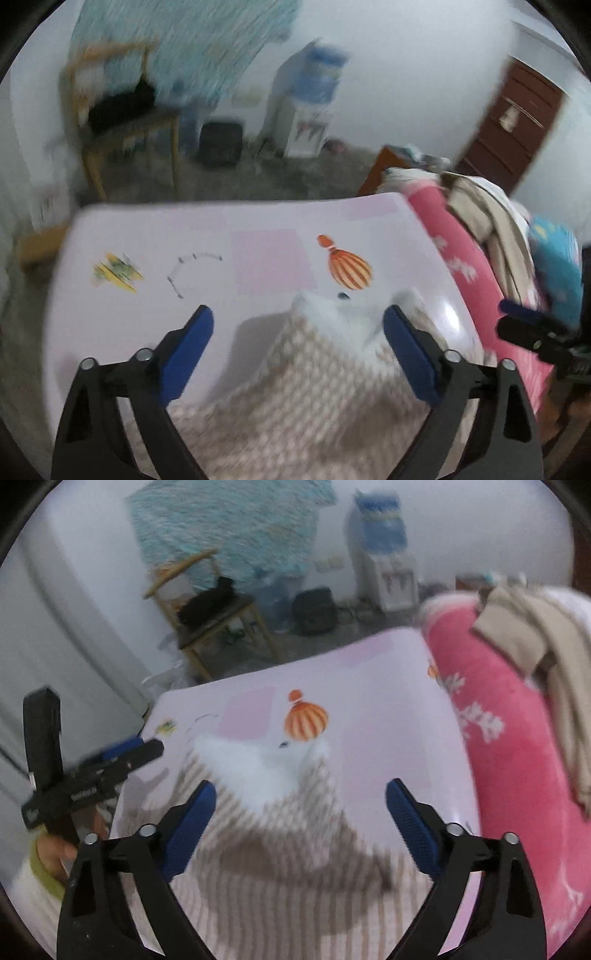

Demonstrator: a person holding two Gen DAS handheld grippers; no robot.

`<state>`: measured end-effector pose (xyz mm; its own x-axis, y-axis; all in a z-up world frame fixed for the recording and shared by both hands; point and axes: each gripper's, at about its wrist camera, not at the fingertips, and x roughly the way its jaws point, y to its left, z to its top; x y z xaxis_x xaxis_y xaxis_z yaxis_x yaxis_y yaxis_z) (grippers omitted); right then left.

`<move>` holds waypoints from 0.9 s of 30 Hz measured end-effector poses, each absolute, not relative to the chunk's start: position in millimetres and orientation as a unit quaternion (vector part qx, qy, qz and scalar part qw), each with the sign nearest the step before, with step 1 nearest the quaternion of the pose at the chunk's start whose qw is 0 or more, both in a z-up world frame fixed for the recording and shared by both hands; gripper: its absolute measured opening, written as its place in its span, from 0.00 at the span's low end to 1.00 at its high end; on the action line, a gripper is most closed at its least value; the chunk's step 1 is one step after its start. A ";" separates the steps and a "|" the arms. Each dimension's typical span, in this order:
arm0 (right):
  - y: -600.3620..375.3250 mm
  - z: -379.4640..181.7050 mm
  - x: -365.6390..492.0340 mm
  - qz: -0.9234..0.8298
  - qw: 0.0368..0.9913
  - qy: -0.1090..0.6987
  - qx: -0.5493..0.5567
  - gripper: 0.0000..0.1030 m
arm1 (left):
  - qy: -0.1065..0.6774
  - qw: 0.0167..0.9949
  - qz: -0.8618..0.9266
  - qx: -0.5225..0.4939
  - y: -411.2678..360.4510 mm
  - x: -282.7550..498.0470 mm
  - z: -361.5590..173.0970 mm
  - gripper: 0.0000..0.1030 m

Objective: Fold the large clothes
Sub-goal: 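Grasp the white-trimmed coat edge with both tools, then lift the coat edge with both tools and fold it over the coat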

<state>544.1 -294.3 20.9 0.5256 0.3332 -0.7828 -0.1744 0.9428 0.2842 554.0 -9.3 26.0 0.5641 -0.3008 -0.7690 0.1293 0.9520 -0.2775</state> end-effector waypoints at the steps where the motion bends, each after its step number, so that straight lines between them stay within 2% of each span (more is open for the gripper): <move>1: -294.7 10.2 562.3 0.147 0.858 0.481 0.104 0.81 | 0.465 0.870 -0.119 -0.116 -7.9 565.8 16.9 0.79; 5: -289.6 -23.3 601.7 0.134 0.833 0.522 0.125 0.74 | 0.516 0.830 -0.130 -0.167 -11.7 596.5 -17.2 0.70; 7: -286.5 -40.0 616.1 0.131 0.821 0.540 0.130 0.67 | 0.527 0.821 -0.127 -0.178 -12.4 603.1 -27.7 0.58; 8: -286.5 -46.8 620.7 0.130 0.815 0.548 0.136 0.60 | 0.531 0.818 -0.128 -0.180 -13.2 604.2 -30.4 0.54; 9: -286.7 -50.5 621.3 0.131 0.812 0.552 0.141 0.55 | 0.532 0.817 -0.129 -0.181 -14.6 598.6 -31.8 0.46; 10: -287.3 -53.9 622.6 0.136 0.806 0.556 0.149 0.40 | 0.534 0.815 -0.133 -0.184 -15.6 597.2 -32.6 0.38; 11: -288.7 -55.8 623.4 0.143 0.801 0.559 0.160 0.23 | 0.535 0.812 -0.140 -0.187 -16.3 595.3 -32.1 0.35; 12: -290.2 -55.7 622.3 0.148 0.798 0.560 0.166 0.16 | 0.534 0.809 -0.152 -0.191 -16.7 592.4 -29.5 0.28; 13: -291.5 -52.8 618.7 0.154 0.798 0.557 0.169 0.12 | 0.532 0.809 -0.159 -0.190 -17.4 586.3 -25.1 0.24; 18: -286.3 -8.0 572.8 0.201 0.824 0.514 0.127 0.09 | 0.502 0.826 -0.212 -0.143 -24.7 549.3 13.0 0.14; 24: -274.8 28.1 475.8 0.253 0.844 0.472 0.034 0.09 | 0.460 0.838 -0.282 -0.081 -17.2 465.5 53.6 0.12; 27: -271.9 20.4 432.3 0.263 0.843 0.469 -0.008 0.09 | 0.456 0.833 -0.309 -0.053 -10.6 417.3 48.7 0.10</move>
